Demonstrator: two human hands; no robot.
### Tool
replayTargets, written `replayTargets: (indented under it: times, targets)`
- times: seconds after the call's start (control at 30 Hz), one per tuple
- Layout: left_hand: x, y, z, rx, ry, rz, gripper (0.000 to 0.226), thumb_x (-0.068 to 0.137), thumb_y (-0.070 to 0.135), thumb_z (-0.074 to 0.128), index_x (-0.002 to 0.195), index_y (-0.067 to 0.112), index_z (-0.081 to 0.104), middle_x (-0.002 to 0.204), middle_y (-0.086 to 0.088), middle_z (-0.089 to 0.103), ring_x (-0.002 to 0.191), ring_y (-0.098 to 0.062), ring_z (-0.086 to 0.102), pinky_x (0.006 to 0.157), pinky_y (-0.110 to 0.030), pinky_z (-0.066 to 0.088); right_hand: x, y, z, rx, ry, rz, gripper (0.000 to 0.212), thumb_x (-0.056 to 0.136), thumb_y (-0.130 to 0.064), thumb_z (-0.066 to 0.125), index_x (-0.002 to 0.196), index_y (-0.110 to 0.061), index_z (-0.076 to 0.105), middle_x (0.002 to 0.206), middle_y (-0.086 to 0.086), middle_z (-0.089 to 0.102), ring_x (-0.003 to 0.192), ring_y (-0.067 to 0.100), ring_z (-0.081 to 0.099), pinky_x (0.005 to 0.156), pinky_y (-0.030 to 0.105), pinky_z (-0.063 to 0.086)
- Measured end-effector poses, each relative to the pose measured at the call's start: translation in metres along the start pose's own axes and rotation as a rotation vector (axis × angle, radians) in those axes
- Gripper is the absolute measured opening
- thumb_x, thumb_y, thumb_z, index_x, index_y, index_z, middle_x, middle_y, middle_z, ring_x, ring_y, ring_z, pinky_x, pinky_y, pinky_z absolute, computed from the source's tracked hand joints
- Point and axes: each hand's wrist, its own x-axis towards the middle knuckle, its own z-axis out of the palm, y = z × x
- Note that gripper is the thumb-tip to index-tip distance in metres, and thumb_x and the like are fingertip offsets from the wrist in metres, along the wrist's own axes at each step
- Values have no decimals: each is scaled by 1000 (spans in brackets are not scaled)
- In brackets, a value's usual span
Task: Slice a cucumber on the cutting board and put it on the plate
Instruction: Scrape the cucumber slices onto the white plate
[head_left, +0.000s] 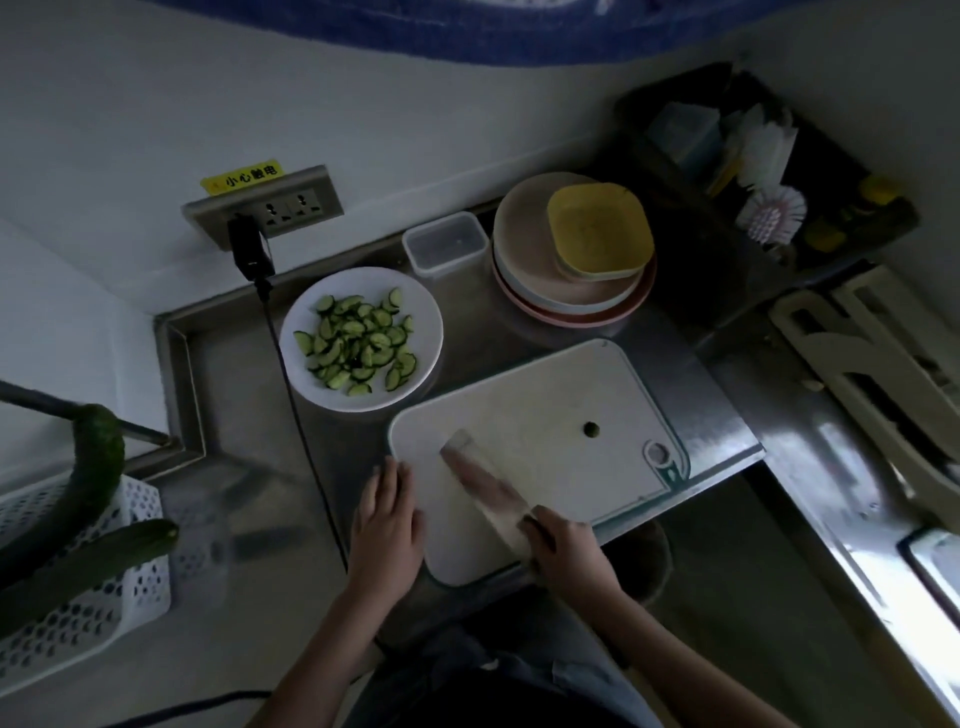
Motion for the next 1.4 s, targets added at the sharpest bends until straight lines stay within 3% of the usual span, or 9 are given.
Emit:
replayTargets:
  times: [0.2, 0.47, 0.63, 0.8, 0.9, 1.0, 1.07, 1.3, 1.4]
  targets:
    - [-6, -1, 2, 179, -170, 166, 100, 83, 77, 21, 144, -2, 27, 152, -13, 24, 145, -21, -4, 111, -42, 0, 5, 44, -70, 1, 313, 166, 22, 95, -22, 54, 74, -20, 52, 67, 2, 58, 64, 24, 57, 58, 34, 43]
    - [-7, 11, 7, 98, -211, 179, 109, 76, 79, 33, 147, -3, 19, 155, -13, 14, 144, -22, 3, 109, -35, 9, 46, 45, -172, -292, 443, 10, 17, 93, -11, 55, 106, -7, 65, 78, 17, 64, 73, 35, 63, 61, 37, 42]
    - [-6, 21, 8, 72, -189, 180, 109, 72, 73, 40, 146, -3, 15, 152, -16, 23, 137, -28, 18, 106, -31, 15, 84, 54, -198, -682, 253, 7, 29, 97, -28, 48, 123, -23, 60, 105, 21, 65, 95, 36, 62, 78, 39, 47]
    - [-2, 31, 10, 142, -206, 180, 108, 74, 75, 35, 143, -7, 27, 152, -18, 24, 137, -27, 18, 110, -32, 8, 94, 65, -195, -901, 146, -114, 34, 96, -16, 48, 127, -26, 58, 113, 10, 63, 111, 31, 54, 91, 37, 37]
    - [1, 37, 11, 168, -208, 190, 108, 74, 75, 34, 142, -8, 27, 151, -19, 25, 137, -26, 18, 110, -31, 3, 92, 80, -196, -889, 109, -167, 37, 91, -10, 56, 125, -22, 60, 104, 7, 68, 101, 30, 62, 86, 36, 39]
    - [2, 37, 11, 196, -214, 195, 108, 73, 75, 35, 141, -8, 29, 150, -19, 27, 137, -27, 19, 110, -32, 3, 73, 107, -199, -933, 185, -315, 39, 69, -2, 74, 104, -17, 72, 69, 10, 66, 63, 32, 66, 66, 38, 48]
    - [2, 36, 13, 208, -216, 197, 107, 74, 75, 33, 141, -8, 30, 150, -19, 27, 137, -27, 20, 111, -33, 2, 55, 122, -203, -998, 198, -388, 33, 66, -9, 66, 97, -18, 74, 59, 7, 59, 50, 29, 61, 55, 34, 49]
    - [3, 34, 14, 189, -193, 211, 106, 73, 74, 36, 142, -7, 28, 151, -19, 25, 138, -27, 19, 111, -35, 4, 5, 153, -209, -1038, 135, -392, 38, 78, -20, 46, 104, -24, 74, 77, 3, 68, 66, 26, 66, 65, 36, 53]
    - [2, 35, 13, 201, -206, 209, 106, 73, 74, 35, 141, -7, 31, 150, -19, 27, 137, -27, 20, 111, -36, 4, -11, 162, -213, -1068, 171, -442, 40, 79, -18, 44, 104, -20, 74, 81, 6, 69, 66, 28, 65, 72, 37, 44]
